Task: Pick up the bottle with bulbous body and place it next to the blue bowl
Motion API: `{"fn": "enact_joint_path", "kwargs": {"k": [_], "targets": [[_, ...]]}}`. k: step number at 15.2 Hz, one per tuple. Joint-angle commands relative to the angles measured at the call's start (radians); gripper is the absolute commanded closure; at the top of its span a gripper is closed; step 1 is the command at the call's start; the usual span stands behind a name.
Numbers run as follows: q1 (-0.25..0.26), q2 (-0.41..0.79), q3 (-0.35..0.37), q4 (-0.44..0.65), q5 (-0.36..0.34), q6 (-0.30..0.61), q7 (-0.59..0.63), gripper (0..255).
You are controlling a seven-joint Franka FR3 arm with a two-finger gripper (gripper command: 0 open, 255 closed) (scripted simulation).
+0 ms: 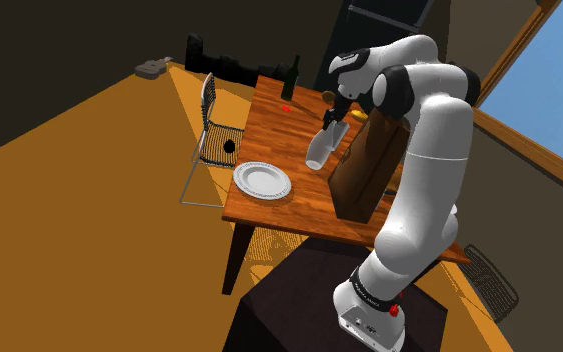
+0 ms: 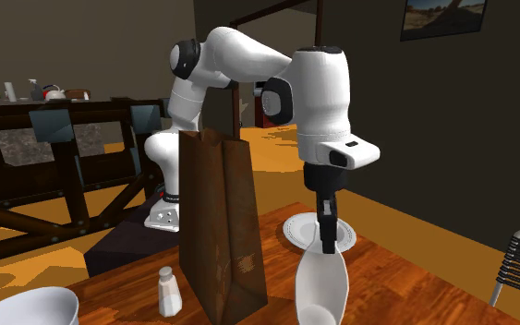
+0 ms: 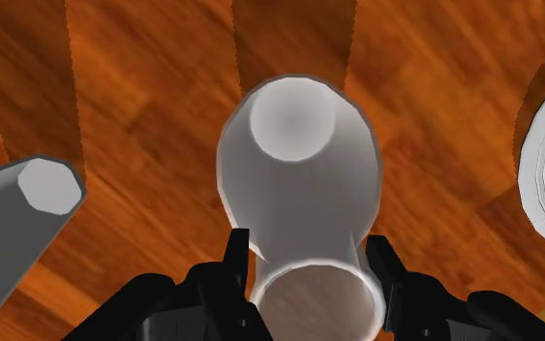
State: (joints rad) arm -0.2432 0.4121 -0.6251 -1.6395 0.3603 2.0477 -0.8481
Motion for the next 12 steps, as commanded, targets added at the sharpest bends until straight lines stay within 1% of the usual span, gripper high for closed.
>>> {"fn": "enact_joint_path", "kwargs": {"k": [1,8,12], "targets": [[0.000,0.000,0.000,0.000,0.000,0.000,0.000,255],[0.000,0.000,0.000,0.000,0.000,0.000,0.000,255],[0.001,-0.015,-0.007,0.035,-0.014,-0.046,0.012,255]]}}
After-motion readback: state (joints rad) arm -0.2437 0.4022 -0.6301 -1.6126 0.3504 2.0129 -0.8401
